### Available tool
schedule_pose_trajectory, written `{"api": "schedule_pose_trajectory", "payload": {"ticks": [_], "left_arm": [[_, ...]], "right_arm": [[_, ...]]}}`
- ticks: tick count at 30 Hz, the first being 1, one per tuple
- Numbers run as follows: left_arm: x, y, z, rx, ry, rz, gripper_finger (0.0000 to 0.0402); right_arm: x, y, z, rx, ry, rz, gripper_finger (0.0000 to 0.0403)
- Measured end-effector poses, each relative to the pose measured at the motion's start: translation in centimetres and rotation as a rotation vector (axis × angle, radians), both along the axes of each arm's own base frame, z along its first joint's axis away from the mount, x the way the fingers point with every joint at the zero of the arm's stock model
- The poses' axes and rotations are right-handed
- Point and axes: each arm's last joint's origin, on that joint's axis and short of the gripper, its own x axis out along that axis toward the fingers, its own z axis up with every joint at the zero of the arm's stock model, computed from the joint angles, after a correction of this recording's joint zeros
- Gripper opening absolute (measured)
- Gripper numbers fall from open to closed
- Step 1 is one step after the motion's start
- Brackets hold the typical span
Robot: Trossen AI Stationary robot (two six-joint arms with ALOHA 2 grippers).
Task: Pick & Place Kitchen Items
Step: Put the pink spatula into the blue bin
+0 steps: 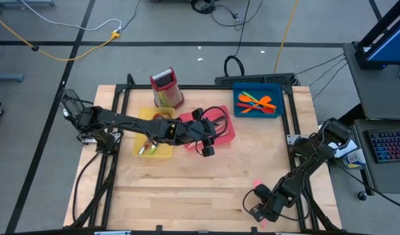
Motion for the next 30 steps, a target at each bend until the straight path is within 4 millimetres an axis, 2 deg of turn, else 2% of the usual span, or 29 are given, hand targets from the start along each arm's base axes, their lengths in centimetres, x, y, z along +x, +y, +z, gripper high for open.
{"api": "schedule_pose_trajectory", "payload": {"ticks": [5, 9, 13, 18, 22, 25, 28, 30], "left_arm": [[0.0, 0.0, 0.0, -0.001, 0.0, 0.0, 0.0184], [0.0, 0.0, 0.0, -0.001, 0.002, 0.001, 0.0184], [0.0, 0.0, 0.0, -0.001, 0.004, 0.001, 0.0184], [0.0, 0.0, -0.1, -0.025, -0.002, 0.002, 0.0184], [0.0, -0.4, -0.3, -0.058, 0.035, -0.142, 0.0184], [0.3, -1.0, -1.2, -0.068, 0.08, -0.344, 0.0184], [1.1, -2.0, -3.6, -0.136, 0.12, -0.47, 0.0184], [1.6, -2.5, -5.7, -0.169, 0.146, -0.489, 0.0184]], "right_arm": [[-0.1, -0.5, -1.4, -0.104, 0.016, 0.144, 0.0076], [-0.1, -1.1, -2.4, -0.17, 0.082, 0.165, 0.0043], [0.1, -1.6, -2.5, -0.187, 0.106, 0.18, 0.0029], [0.6, -1.8, -2.0, -0.174, 0.031, 0.268, 0.0028], [0.7, -1.8, -1.9, -0.172, 0.01, 0.292, 0.0028], [0.7, -1.7, -1.9, -0.179, 0.002, 0.303, 0.0028], [0.7, -1.7, -1.9, -0.18, 0.0, 0.304, 0.0028], [0.8, -1.7, -1.9, -0.181, -0.008, 0.317, 0.0028]]}}
